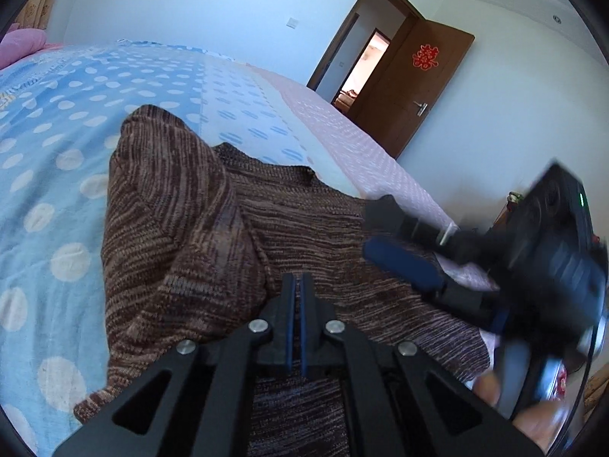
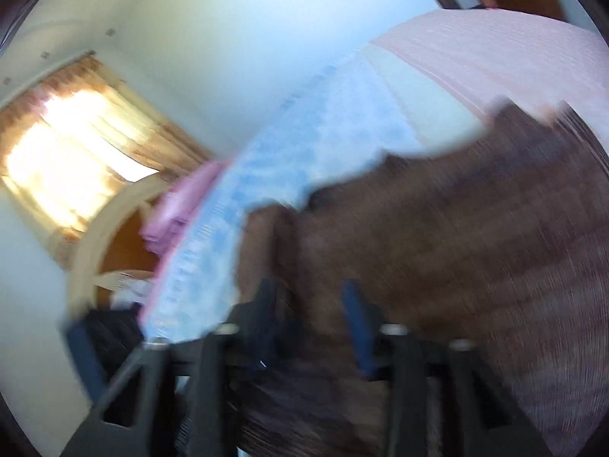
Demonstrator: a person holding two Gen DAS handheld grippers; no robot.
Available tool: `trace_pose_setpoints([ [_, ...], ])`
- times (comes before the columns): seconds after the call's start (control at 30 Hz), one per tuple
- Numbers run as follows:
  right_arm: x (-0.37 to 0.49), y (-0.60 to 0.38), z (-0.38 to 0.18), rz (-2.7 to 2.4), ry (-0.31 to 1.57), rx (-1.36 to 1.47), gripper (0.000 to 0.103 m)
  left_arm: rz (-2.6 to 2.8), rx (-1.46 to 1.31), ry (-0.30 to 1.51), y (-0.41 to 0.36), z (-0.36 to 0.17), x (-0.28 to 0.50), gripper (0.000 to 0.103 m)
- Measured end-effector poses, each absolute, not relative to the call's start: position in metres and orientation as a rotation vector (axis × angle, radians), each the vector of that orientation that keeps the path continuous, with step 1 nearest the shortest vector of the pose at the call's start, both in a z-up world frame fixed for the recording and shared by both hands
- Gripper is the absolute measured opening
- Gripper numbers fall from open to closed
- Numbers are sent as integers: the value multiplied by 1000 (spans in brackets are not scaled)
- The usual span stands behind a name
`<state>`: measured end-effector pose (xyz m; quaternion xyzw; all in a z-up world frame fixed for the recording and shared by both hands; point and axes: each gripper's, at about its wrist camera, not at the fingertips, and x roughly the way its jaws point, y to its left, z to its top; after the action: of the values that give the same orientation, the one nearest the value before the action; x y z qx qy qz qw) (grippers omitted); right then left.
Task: Fold small clothes
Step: 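Grasp the sweater with the right tool while the left tool holds it lifted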
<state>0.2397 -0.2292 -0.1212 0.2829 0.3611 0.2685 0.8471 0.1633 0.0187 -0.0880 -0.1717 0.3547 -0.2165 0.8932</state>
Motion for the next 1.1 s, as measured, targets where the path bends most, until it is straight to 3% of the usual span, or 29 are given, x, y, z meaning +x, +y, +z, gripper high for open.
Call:
trace_pose_setpoints([
  [0.03,247,-227,-117,593,767,599,77,-450,-362,733,14,-93,161,2],
  [0.37,336,-136,-149,739,1063,392,76,-473,-418,722,17,-98,162,2],
  [0.4,334,-132,-148,740,1045,364,69,-477,-423,724,17,-99,163,2],
  [0.43,333,-128,-146,738,1031,330,45,-478,-425,724,17,-99,164,2],
  [0.5,335,-121,-146,778,1042,313,7,-480,-421,727,15,-100,164,2],
  [0.63,339,-113,-151,775,1052,301,9,-477,-414,732,11,-99,165,2],
  [0.87,350,-135,-173,815,1117,514,12,-469,-410,739,5,-100,168,2],
  [1.1,329,-143,-141,766,979,415,7,-479,-402,719,3,-95,167,2],
])
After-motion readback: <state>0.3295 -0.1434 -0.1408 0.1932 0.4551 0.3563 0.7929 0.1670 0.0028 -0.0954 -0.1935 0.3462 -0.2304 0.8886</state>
